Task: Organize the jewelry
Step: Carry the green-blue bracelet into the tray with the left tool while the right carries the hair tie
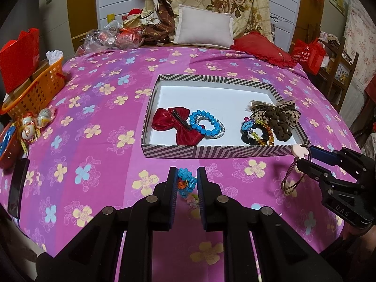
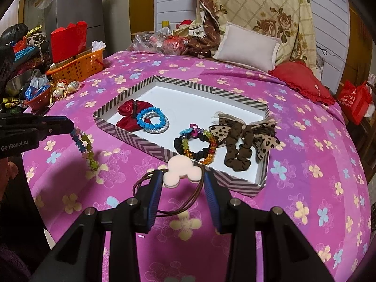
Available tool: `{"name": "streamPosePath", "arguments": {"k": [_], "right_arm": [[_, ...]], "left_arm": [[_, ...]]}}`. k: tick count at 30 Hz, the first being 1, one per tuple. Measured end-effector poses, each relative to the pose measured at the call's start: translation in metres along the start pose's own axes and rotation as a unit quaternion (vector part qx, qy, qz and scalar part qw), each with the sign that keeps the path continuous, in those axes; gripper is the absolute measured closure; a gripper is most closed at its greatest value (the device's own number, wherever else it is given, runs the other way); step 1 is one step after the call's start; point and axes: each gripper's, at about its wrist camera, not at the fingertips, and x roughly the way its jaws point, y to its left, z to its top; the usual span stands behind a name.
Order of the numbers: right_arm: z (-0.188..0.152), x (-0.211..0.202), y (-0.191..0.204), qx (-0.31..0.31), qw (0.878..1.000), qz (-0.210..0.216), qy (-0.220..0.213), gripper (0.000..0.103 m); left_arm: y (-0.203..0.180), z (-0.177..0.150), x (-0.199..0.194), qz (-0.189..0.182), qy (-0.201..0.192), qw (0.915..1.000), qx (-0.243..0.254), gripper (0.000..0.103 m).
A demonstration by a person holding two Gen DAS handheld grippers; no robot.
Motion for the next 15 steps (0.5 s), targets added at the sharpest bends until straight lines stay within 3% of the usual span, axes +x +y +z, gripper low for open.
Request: {"name": "streamPosePath", "arguments": {"k": [6, 15], "right_arm": [[0.002, 0.0, -0.001, 0.002, 1.0, 0.001, -0.003, 0.065], [0.019, -0.004, -0.009, 0.01, 1.0, 0.013, -0.016, 0.065]], "left_arm": [[0.001, 0.009, -0.006, -0.008, -0.004, 0.9999, -0.003, 0.103], [0.002, 0.048, -0.021, -0.028, -0.028, 0.9992, -0.007, 0.103]]}}
